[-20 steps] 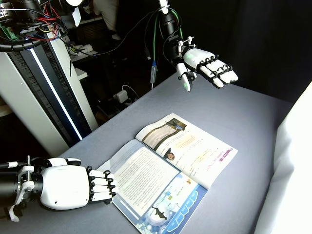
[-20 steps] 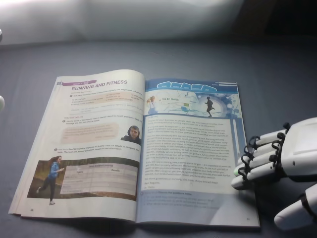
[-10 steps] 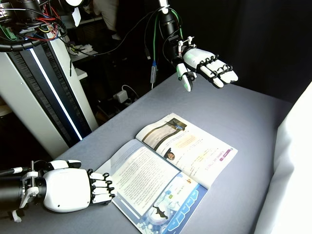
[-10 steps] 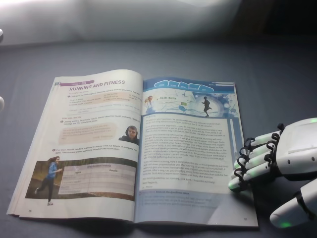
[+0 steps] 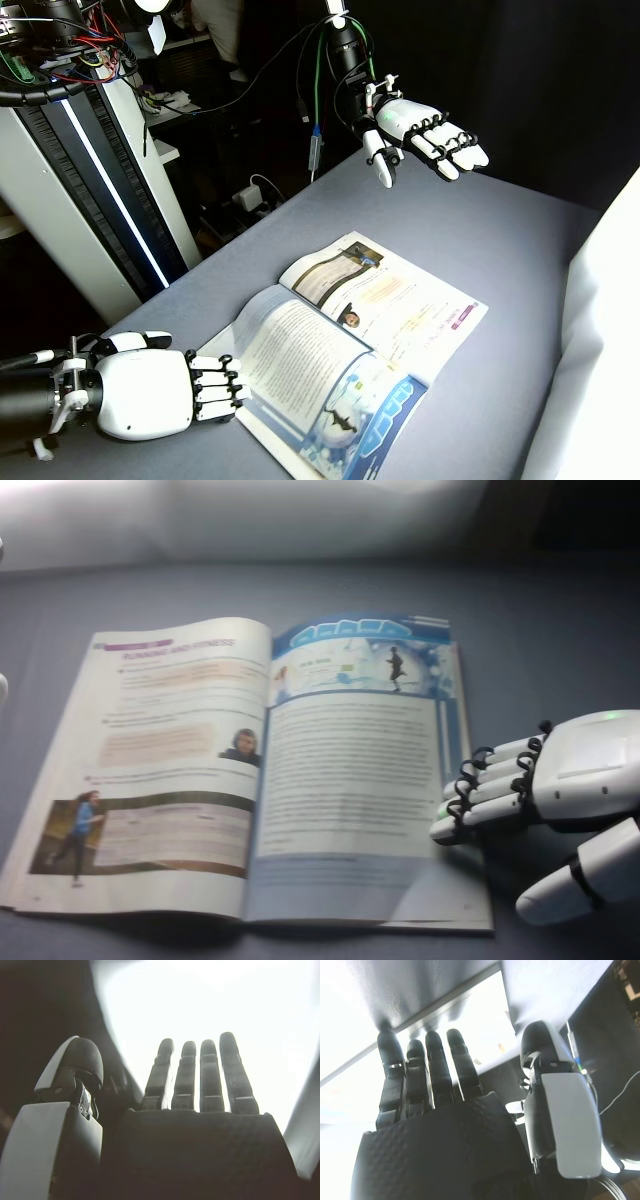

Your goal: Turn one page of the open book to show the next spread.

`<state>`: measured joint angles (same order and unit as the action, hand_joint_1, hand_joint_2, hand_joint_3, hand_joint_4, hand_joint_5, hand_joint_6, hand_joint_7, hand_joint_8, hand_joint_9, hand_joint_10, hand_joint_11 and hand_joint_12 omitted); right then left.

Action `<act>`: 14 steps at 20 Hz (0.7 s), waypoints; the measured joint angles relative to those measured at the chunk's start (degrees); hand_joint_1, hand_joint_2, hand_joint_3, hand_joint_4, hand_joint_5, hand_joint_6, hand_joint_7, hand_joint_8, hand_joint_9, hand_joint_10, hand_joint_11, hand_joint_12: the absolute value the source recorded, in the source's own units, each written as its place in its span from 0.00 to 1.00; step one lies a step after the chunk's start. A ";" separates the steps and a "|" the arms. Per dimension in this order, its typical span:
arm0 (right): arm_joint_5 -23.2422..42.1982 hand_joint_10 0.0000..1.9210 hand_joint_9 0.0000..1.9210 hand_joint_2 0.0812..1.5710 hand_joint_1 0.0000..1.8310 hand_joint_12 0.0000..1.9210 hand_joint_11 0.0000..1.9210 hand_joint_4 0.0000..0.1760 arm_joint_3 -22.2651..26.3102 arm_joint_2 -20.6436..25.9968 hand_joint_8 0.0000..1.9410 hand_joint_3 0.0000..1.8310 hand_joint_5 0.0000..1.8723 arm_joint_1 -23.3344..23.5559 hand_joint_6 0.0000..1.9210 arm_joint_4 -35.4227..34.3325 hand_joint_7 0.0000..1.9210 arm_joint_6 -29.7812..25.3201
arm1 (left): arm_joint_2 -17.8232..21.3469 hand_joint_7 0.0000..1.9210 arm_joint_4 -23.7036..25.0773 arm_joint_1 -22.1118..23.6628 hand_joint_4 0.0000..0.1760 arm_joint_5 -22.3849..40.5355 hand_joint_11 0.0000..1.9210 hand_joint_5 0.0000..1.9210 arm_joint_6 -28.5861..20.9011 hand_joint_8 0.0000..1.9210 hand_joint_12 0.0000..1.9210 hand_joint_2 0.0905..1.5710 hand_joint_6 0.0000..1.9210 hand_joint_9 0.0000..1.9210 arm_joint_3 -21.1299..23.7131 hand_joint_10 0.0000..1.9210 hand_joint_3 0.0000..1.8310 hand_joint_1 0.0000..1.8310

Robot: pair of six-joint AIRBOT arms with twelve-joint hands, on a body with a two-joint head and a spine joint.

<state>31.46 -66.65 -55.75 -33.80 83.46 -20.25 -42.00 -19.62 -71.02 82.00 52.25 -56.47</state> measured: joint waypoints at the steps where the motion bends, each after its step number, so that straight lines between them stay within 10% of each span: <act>1: -0.02 0.00 0.02 0.77 0.00 0.14 0.00 0.00 -0.44 -0.76 0.00 0.00 0.07 0.00 0.00 -0.83 0.04 0.92 | 0.00 0.00 -0.11 -0.11 0.00 -0.11 0.00 0.04 0.02 0.00 0.11 0.87 0.00 0.00 0.02 0.00 0.00 0.07; 14: 0.83 0.00 0.01 0.76 0.00 0.00 0.01 0.00 0.72 -2.89 0.01 0.00 0.05 1.90 0.01 -3.10 0.03 3.58 | 0.00 0.00 -0.63 -0.35 0.06 0.28 0.00 0.04 -0.02 0.00 0.12 0.87 0.00 0.00 0.07 0.00 0.00 0.06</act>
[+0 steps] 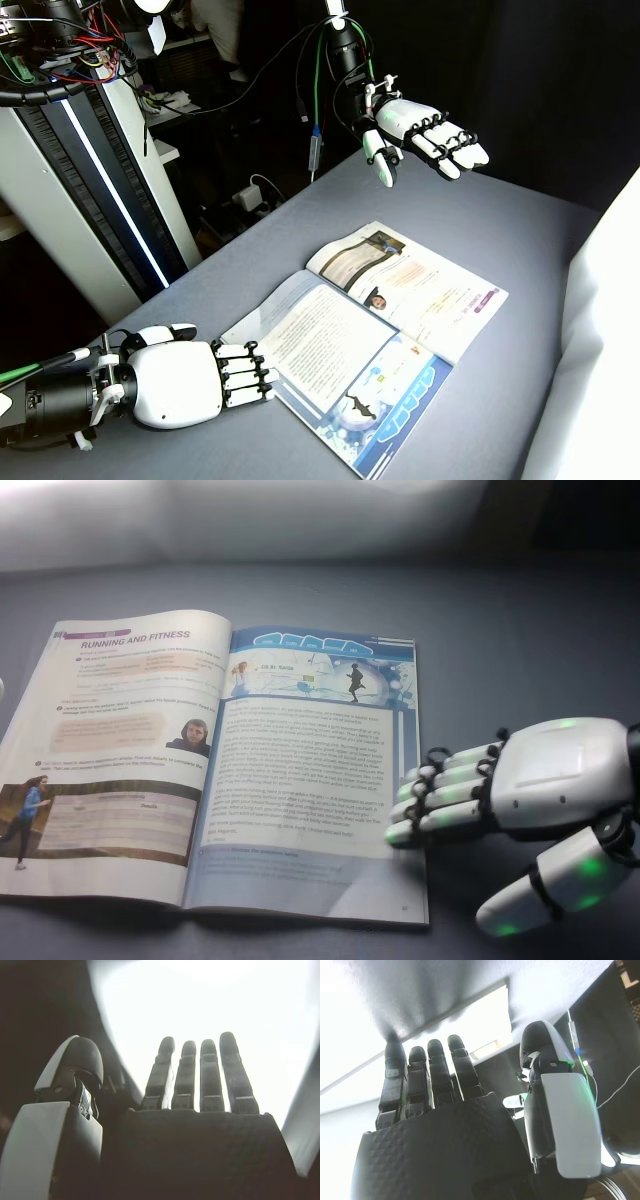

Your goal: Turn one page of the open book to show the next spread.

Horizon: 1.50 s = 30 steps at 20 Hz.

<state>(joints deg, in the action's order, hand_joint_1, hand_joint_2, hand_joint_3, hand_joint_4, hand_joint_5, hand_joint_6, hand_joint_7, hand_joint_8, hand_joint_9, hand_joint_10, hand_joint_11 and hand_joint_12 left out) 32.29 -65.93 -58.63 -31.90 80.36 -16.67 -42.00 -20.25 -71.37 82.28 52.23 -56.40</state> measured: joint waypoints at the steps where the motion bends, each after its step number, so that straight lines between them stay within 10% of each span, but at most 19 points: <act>1: 0.81 0.00 0.04 0.76 0.00 0.13 0.00 0.00 0.96 0.81 0.01 0.00 0.08 0.72 0.00 -0.55 0.06 -0.04 | 0.00 0.00 0.02 0.00 0.07 -0.04 0.00 0.04 0.00 0.00 0.12 0.87 0.00 0.00 0.00 0.00 0.00 0.06; 5: 1.49 0.01 0.06 0.77 0.00 0.33 0.00 0.00 3.13 5.25 0.00 0.00 0.12 1.44 0.01 1.68 0.09 -0.04 | 0.00 0.00 -0.63 -0.28 0.01 -0.15 0.00 0.04 0.00 0.00 0.12 0.87 0.00 0.00 0.00 0.00 0.00 0.05; 14: 1.22 0.00 0.00 0.77 0.00 0.00 0.00 0.00 1.25 2.62 0.00 0.00 0.05 3.41 0.00 8.63 0.01 -1.33 | 0.00 0.00 -1.75 -1.18 0.01 1.03 0.00 0.04 -0.04 0.00 0.12 0.87 0.00 0.00 0.35 0.00 0.00 0.06; 30: 1.84 0.00 0.00 0.77 0.00 0.00 0.00 0.00 -4.55 -6.49 0.00 0.00 0.04 2.73 0.00 10.19 0.01 -4.44 | 0.00 0.00 -1.25 -1.29 0.00 1.95 0.00 0.04 -0.15 0.00 0.13 0.86 0.00 0.00 0.42 0.00 0.00 0.05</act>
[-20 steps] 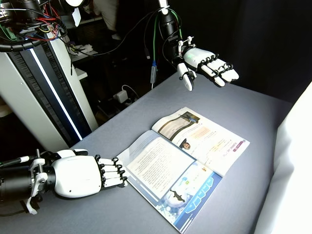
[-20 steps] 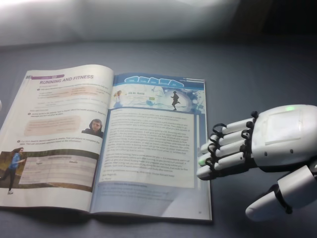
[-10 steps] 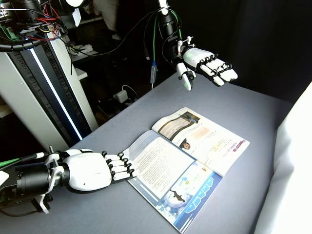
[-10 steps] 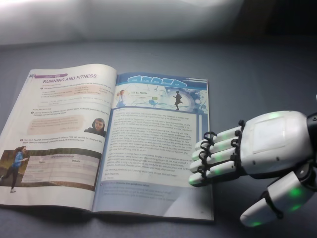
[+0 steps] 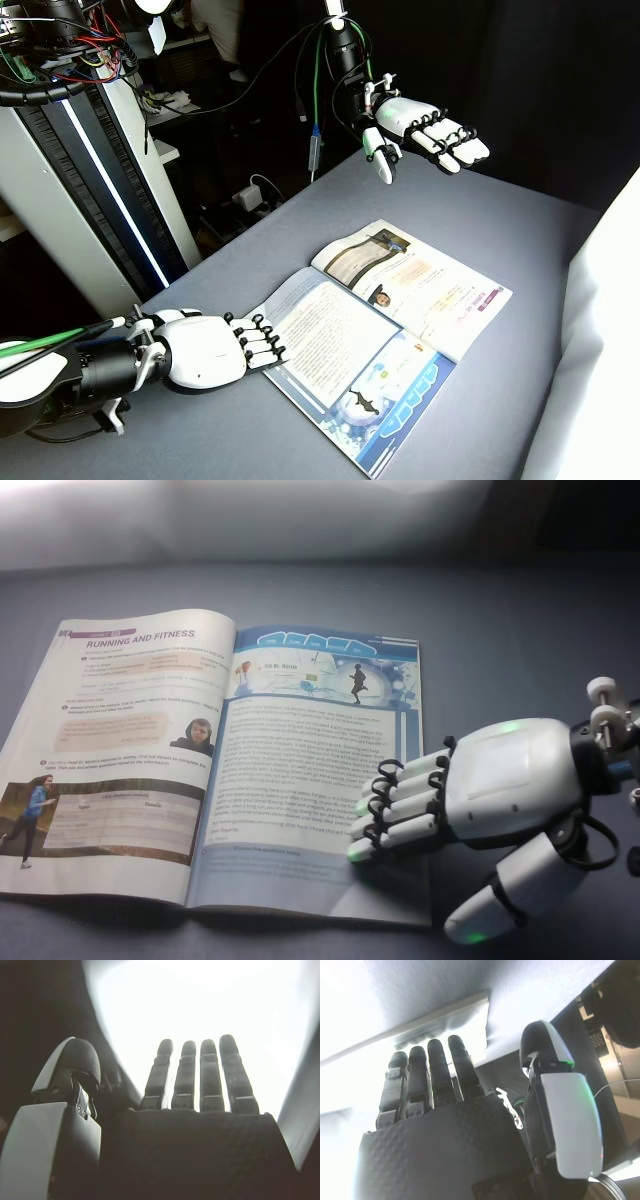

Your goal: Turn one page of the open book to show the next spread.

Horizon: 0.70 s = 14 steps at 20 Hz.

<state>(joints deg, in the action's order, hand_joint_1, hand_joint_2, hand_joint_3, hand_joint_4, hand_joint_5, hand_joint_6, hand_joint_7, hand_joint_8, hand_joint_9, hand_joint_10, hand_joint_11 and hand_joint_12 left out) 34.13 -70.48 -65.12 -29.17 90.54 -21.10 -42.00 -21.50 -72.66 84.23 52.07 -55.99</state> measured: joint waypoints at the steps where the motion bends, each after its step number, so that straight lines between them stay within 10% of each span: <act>1: 0.02 0.00 0.00 0.78 0.00 0.00 0.00 0.00 -0.48 -0.59 0.00 0.00 0.04 0.00 0.00 -0.33 0.01 0.02 | 0.00 0.00 -0.02 -0.02 0.06 0.11 0.00 0.04 0.00 0.00 0.13 0.86 0.00 0.00 0.00 0.00 0.00 0.05; 14: -0.52 0.00 0.00 0.76 0.00 0.00 0.00 0.00 -5.07 -6.82 0.00 0.00 0.01 -0.42 0.00 -11.54 0.00 9.16 | -0.04 0.00 -0.17 -0.02 0.02 0.33 0.00 0.04 -0.02 0.00 0.15 0.86 0.00 0.00 0.00 0.00 0.00 0.05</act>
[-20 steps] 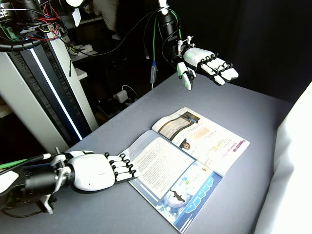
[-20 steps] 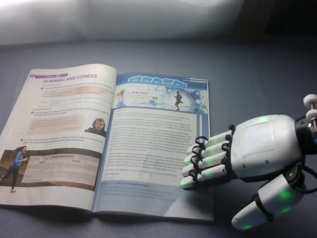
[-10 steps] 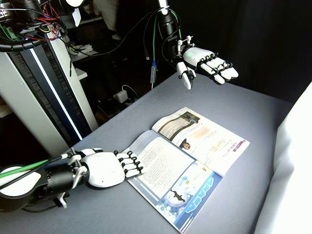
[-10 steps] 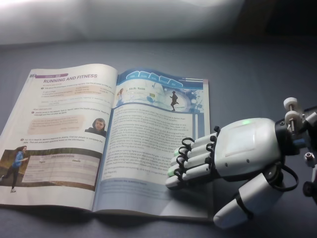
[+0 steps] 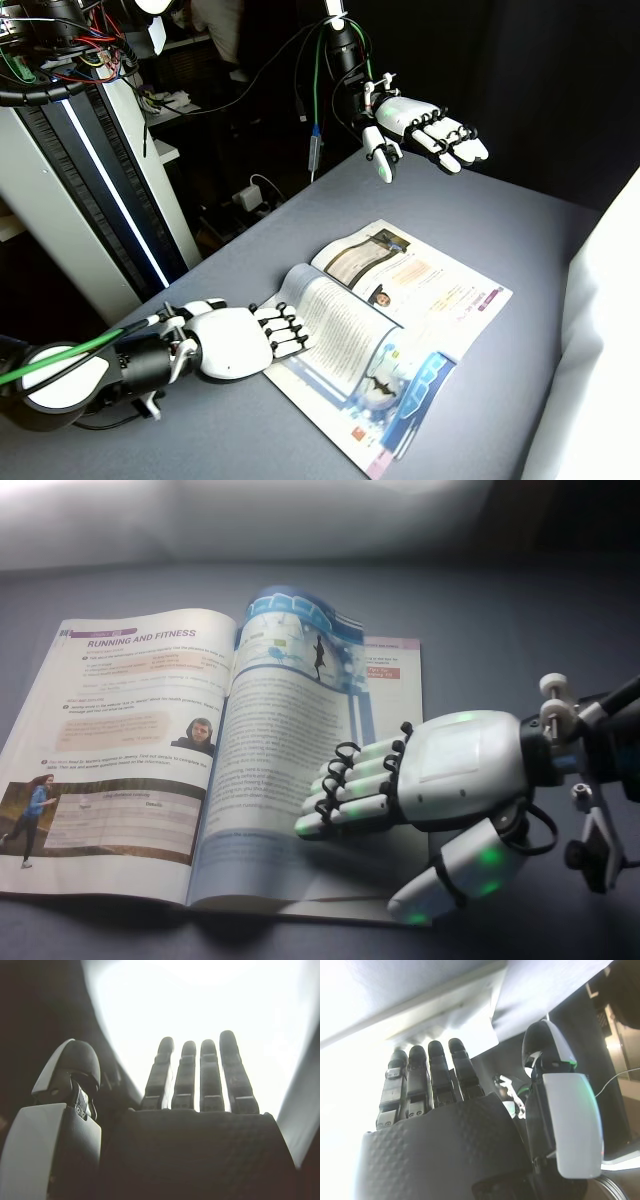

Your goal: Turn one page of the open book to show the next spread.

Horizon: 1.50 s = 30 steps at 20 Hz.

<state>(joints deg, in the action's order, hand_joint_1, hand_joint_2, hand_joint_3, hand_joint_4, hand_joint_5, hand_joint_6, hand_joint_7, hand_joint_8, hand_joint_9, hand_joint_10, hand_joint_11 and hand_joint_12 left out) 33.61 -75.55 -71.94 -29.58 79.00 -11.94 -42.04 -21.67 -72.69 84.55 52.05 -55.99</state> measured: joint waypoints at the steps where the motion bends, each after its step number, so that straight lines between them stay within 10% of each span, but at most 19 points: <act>1: 0.00 0.00 0.00 0.76 0.00 0.00 0.00 0.00 -0.22 -0.37 0.00 0.00 0.01 0.00 0.00 -0.42 0.00 0.28 | 0.00 0.00 0.02 0.00 0.02 0.02 0.00 0.04 0.00 0.00 0.15 0.86 0.00 0.00 0.00 0.00 0.00 0.05; 15: 1.25 0.00 0.00 0.76 0.00 0.00 0.00 0.00 -5.64 -8.48 0.00 0.00 0.04 0.04 0.01 -17.62 0.01 14.47 | -0.02 0.00 -1.70 -1.25 0.07 2.10 0.00 0.04 -0.15 0.00 0.20 0.87 0.00 0.00 0.00 0.00 0.00 0.05; 21: 2.32 0.00 0.00 0.77 0.00 0.00 0.00 0.00 -8.07 -11.91 0.00 0.00 0.03 1.77 0.00 -18.99 0.01 15.65 | -0.02 0.00 -2.23 -1.55 0.15 3.30 0.00 0.04 -0.35 0.00 0.04 0.86 0.00 0.00 0.00 0.00 0.00 0.00; 23: 2.21 0.00 0.00 0.77 0.00 0.00 0.00 0.00 -8.61 -13.00 0.00 0.00 0.04 2.62 0.01 -19.10 0.01 16.13 | -0.02 0.00 -2.93 -1.86 0.19 3.93 0.00 0.04 -0.46 0.00 0.17 0.86 0.00 0.00 0.24 0.00 0.00 0.00; 30: 2.67 0.00 0.00 0.77 0.00 0.00 0.00 0.00 -11.89 -17.99 0.00 0.00 0.00 6.08 0.00 -20.17 0.00 18.25 | 0.00 0.00 -5.31 -3.98 0.00 6.84 0.00 0.06 -0.90 0.00 0.23 0.85 0.00 0.00 0.48 0.00 0.00 0.00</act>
<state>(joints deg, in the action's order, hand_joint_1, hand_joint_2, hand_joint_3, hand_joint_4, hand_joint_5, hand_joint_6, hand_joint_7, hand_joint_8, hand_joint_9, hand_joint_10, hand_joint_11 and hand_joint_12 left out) 36.27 -87.44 -89.93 -23.51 58.83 6.31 -42.04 -26.98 -76.66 91.39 51.16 -55.51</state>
